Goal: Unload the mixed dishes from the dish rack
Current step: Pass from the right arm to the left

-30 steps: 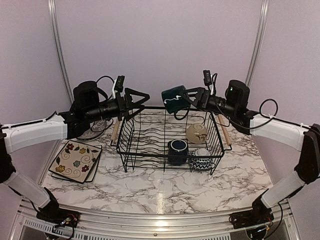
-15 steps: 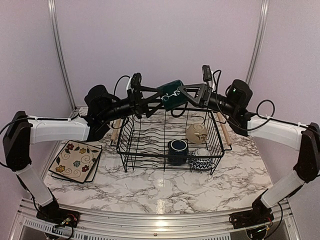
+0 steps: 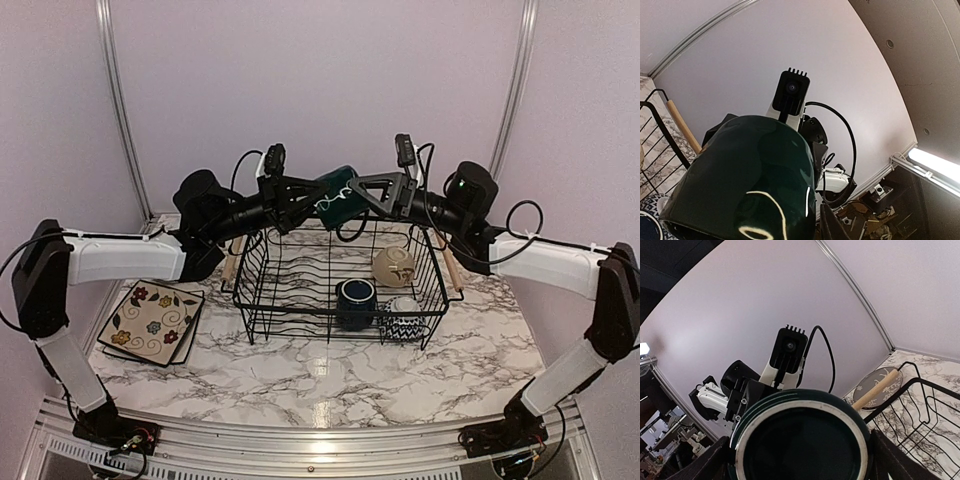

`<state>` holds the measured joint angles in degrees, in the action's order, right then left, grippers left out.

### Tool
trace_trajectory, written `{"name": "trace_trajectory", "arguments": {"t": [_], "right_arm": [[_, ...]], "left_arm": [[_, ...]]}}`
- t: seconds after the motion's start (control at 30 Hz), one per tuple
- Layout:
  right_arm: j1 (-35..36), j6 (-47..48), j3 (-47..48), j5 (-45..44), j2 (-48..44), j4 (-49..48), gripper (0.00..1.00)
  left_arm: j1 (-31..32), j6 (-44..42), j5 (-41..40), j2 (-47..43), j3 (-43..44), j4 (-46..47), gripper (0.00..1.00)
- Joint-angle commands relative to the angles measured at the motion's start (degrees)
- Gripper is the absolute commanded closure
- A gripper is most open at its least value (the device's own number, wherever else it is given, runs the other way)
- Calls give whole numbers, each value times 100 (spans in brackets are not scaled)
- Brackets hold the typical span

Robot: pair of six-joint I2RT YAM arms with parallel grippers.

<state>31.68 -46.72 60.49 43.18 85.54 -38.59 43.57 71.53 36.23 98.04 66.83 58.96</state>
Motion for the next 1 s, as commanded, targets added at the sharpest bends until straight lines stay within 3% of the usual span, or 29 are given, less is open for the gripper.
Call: {"name": "trace_trajectory", "arguments": {"t": [0.0, 0.1, 0.23, 0.37, 0.5, 0.8, 0.97], "right_arm": [[66, 41, 139, 33, 16, -457, 78], [66, 92, 123, 28, 16, -401, 71], [66, 231, 104, -6, 18, -241, 54], [66, 506, 141, -152, 7, 112, 21], [55, 889, 310, -402, 11, 791, 2], [-60, 1058, 417, -381, 47, 1097, 1], [-130, 1086, 436, -380, 85, 1177, 2]], "left_arm": [[2, -14, -11, 106, 212, 196, 86], [-30, -85, -40, 25, 142, 115, 99], [-99, -248, -128, -188, -34, -77, 100], [-176, -552, -154, -463, -108, -562, 100], [-264, -1409, -334, -973, -25, -1840, 100], [-496, -3107, -1283, -2340, 54, -4771, 100], [-543, -4089, -2737, -2997, 402, -7392, 100]]}}
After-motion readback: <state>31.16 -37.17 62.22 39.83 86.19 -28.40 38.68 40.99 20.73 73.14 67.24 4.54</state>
